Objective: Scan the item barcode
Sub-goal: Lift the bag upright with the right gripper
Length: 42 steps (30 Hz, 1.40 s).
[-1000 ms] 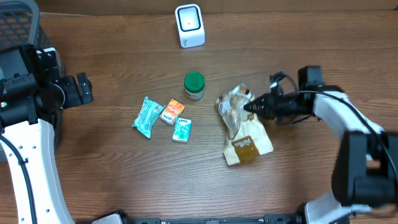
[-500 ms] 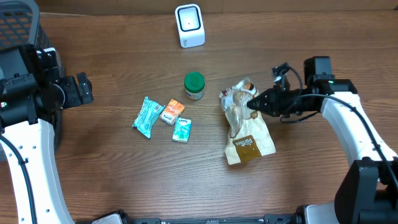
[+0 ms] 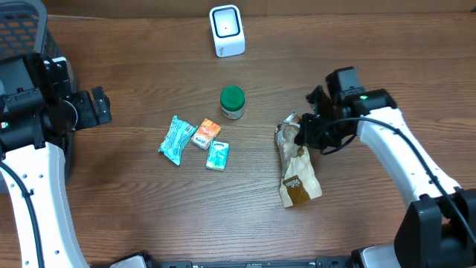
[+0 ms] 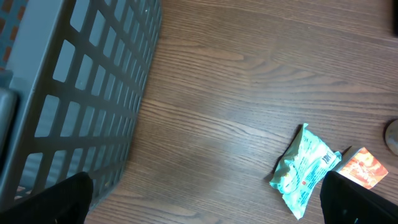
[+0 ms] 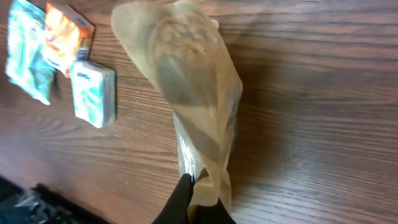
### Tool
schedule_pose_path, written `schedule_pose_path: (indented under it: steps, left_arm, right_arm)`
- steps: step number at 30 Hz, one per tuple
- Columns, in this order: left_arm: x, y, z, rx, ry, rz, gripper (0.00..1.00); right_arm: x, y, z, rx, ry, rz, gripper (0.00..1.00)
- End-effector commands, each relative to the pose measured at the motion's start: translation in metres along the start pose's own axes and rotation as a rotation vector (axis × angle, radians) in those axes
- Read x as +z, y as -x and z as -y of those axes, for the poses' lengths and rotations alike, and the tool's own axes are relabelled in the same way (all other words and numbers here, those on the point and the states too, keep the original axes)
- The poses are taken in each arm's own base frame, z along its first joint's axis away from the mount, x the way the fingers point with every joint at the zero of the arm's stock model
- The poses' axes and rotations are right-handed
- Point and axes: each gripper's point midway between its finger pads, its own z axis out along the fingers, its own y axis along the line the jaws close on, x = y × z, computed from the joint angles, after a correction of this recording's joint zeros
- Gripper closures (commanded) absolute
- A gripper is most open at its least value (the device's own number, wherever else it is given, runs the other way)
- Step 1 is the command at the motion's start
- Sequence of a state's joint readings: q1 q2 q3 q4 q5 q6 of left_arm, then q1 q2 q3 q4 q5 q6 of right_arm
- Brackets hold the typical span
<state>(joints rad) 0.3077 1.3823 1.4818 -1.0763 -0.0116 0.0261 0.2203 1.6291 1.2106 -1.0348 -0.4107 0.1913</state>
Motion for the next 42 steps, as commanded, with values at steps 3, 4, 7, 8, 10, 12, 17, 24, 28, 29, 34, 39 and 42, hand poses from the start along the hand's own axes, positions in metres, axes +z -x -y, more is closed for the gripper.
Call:
schedule_pose_path:
  steps: [3, 4, 7, 8, 10, 12, 17, 24, 28, 29, 34, 39, 42]
  left_arm:
    - [0.000, 0.002, 0.002, 0.013, -0.009, 0.006, 0.00]
    - [0.000, 0.002, 0.002, 0.013, -0.009, 0.006, 0.00]
    - [0.000, 0.002, 0.002, 0.013, -0.009, 0.006, 0.00]
    - [0.000, 0.002, 0.002, 0.013, -0.009, 0.006, 0.00]
    - [0.000, 0.002, 0.002, 0.013, -0.009, 0.006, 0.00]
    - [0.000, 0.002, 0.002, 0.013, -0.009, 0.006, 0.00]
    - [0.000, 0.002, 0.002, 0.013, -0.010, 0.006, 0.00]
    - [0.000, 0.002, 0.002, 0.013, -0.009, 0.006, 0.00]
    - [0.000, 0.002, 0.002, 0.013, -0.009, 0.006, 0.00]
    - [0.000, 0.002, 0.002, 0.013, -0.010, 0.006, 0.00]
    - [0.000, 0.002, 0.002, 0.013, -0.009, 0.006, 0.00]
    - [0.000, 0.002, 0.002, 0.013, -0.009, 0.006, 0.01]
    - [0.000, 0.002, 0.002, 0.013, -0.009, 0.006, 0.00]
  right_arm:
    - [0.027, -0.008, -0.011, 0.006, -0.064, -0.025, 0.89]
    - [0.035, -0.012, -0.011, 0.008, -0.067, -0.044, 0.81]
    - [0.060, -0.026, -0.014, 0.004, -0.070, -0.105, 0.79]
    - [0.067, -0.031, -0.017, -0.007, -0.058, -0.125, 0.76]
    - [0.076, -0.034, -0.024, -0.026, -0.041, -0.144, 0.69]
    - [0.082, -0.036, -0.028, -0.029, -0.038, -0.150, 0.69]
    - [0.079, -0.030, -0.029, -0.017, -0.031, -0.132, 0.88]
    - [0.058, -0.016, -0.048, -0.069, 0.085, -0.101, 0.96]
    - [0.034, -0.010, -0.068, -0.119, 0.221, -0.071, 0.96]
    - [0.026, -0.009, -0.074, -0.132, 0.264, -0.064, 0.96]
    - [-0.023, 0.001, -0.094, -0.189, 0.521, -0.004, 0.96]
    - [-0.072, 0.006, -0.104, -0.250, 0.784, 0.062, 0.96]
    - [-0.095, 0.006, -0.110, -0.279, 0.923, 0.084, 0.96]
